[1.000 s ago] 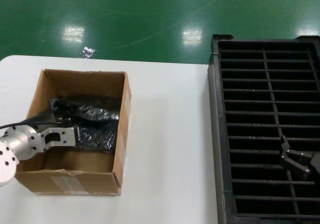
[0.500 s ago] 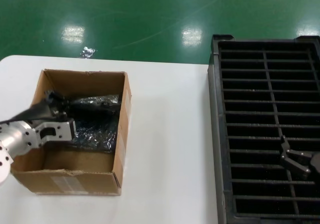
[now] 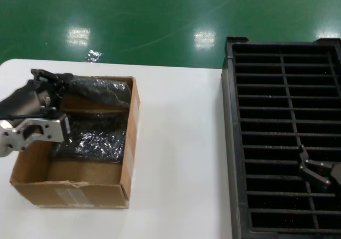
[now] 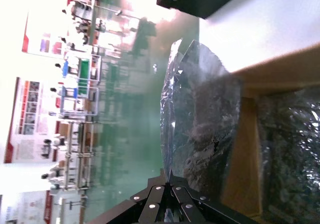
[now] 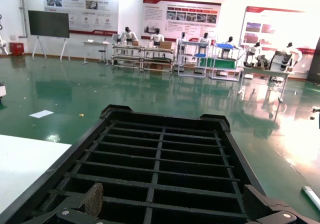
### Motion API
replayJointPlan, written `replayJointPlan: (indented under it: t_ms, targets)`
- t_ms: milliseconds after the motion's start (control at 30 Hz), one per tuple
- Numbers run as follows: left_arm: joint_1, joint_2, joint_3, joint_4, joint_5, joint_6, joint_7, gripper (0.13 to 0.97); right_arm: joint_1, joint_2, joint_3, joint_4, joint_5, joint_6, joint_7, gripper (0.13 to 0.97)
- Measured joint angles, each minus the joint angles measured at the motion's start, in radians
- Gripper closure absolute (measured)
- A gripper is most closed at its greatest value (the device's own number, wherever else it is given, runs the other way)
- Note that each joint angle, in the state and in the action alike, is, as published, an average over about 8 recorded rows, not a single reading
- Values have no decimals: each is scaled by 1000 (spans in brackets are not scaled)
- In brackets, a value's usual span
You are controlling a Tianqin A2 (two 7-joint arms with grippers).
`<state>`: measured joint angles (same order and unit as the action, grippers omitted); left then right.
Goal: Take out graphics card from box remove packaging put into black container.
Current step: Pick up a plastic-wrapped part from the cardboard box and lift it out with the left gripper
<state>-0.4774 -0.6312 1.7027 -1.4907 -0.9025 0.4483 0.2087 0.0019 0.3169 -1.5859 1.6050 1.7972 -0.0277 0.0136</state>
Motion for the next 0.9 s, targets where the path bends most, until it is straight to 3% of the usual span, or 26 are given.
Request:
replayJointPlan:
  t_ms: [233, 433, 600, 900]
  targets:
    - [116, -9, -111, -217, 39, 59, -65, 958, 0, 0, 0, 0, 0, 0, 0, 129]
    - [193, -13, -155, -353, 11, 104, -114, 958, 0, 0, 0, 0, 0, 0, 0, 129]
    - [229, 8, -145, -411, -7, 127, -138, 958, 0, 0, 0, 0, 0, 0, 0, 129]
    - [235, 107, -82, -419, 25, 140, -151, 958, 0, 0, 0, 0, 0, 0, 0, 129]
